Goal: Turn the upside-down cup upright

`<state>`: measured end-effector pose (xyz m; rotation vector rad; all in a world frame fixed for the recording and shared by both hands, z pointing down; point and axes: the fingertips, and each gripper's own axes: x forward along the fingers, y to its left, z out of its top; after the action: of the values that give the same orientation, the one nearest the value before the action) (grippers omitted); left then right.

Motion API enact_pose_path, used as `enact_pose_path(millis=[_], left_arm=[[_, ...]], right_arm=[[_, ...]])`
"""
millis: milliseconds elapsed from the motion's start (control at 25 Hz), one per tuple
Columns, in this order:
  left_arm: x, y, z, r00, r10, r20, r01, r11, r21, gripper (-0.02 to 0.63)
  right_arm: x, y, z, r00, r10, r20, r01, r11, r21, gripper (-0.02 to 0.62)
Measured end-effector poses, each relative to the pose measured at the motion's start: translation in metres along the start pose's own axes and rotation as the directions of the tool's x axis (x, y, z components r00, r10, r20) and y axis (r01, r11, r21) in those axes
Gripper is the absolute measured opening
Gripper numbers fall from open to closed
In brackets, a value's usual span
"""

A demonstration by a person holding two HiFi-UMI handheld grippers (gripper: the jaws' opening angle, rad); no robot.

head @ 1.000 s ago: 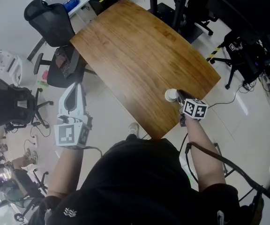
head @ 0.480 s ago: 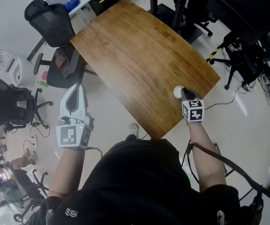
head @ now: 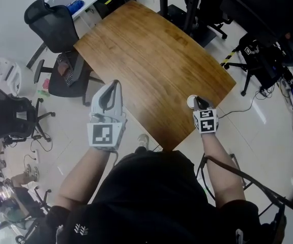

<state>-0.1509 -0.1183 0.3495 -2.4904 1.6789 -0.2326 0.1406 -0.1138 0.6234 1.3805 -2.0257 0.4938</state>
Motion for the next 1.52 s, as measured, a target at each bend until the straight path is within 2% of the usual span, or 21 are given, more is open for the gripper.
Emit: enact_pose_path(millis=[160, 280, 520, 640, 800, 920, 1160, 1360, 1520], left_arm=[[0.034, -0.039, -0.020, 0.998, -0.059, -0.034, 0.059, 0.998, 0.008, 0.000], [0.049, -0.060, -0.034, 0.993, -0.099, -0.071, 0.098, 0.995, -0.022, 0.000], [0.064, -0.088, -0.037, 0.987, -0.149, -0.055, 0.147, 0.988, -0.038, 0.000], [0.072, -0.095, -0.035, 0.981, -0.189, -0.034, 0.188, 0.982, -0.032, 0.000], [0.076, -0.099, -0.035, 0.965, -0.259, -0.041, 0.259, 0.966, -0.013, 0.000], [0.083, -0.101, -0.032, 0.954, -0.298, -0.027, 0.298, 0.955, -0.009, 0.000], [0.088, -0.106, -0.034, 0.940, -0.341, -0.022, 0.341, 0.940, 0.014, 0.000], [0.089, -0.110, -0.033, 0.933, -0.359, -0.027, 0.360, 0.932, 0.037, 0.000], [0.094, -0.113, -0.025, 0.931, -0.365, -0.022, 0.365, 0.931, 0.022, 0.000]], right_arm=[[-0.002, 0.000, -0.005, 1.000, -0.022, -0.021, 0.022, 0.999, -0.026, 0.028], [-0.007, 0.003, -0.007, 0.999, -0.025, -0.035, 0.024, 0.999, -0.028, 0.027], [-0.012, 0.012, -0.015, 0.998, -0.028, -0.055, 0.026, 0.999, -0.043, 0.025], [-0.009, 0.014, -0.011, 0.995, -0.067, -0.072, 0.058, 0.990, -0.125, 0.025], [-0.011, 0.022, -0.011, 0.977, -0.180, -0.114, 0.144, 0.952, -0.269, 0.018], [-0.010, 0.024, -0.008, 0.967, -0.227, -0.114, 0.182, 0.932, -0.312, 0.018], [-0.006, 0.061, 0.001, 0.983, -0.164, -0.086, 0.123, 0.925, -0.359, 0.021], [0.007, 0.097, 0.000, 0.998, -0.060, -0.033, 0.050, 0.965, -0.257, 0.029], [0.016, 0.102, -0.015, 1.000, -0.023, -0.017, 0.020, 0.982, -0.188, 0.031]])
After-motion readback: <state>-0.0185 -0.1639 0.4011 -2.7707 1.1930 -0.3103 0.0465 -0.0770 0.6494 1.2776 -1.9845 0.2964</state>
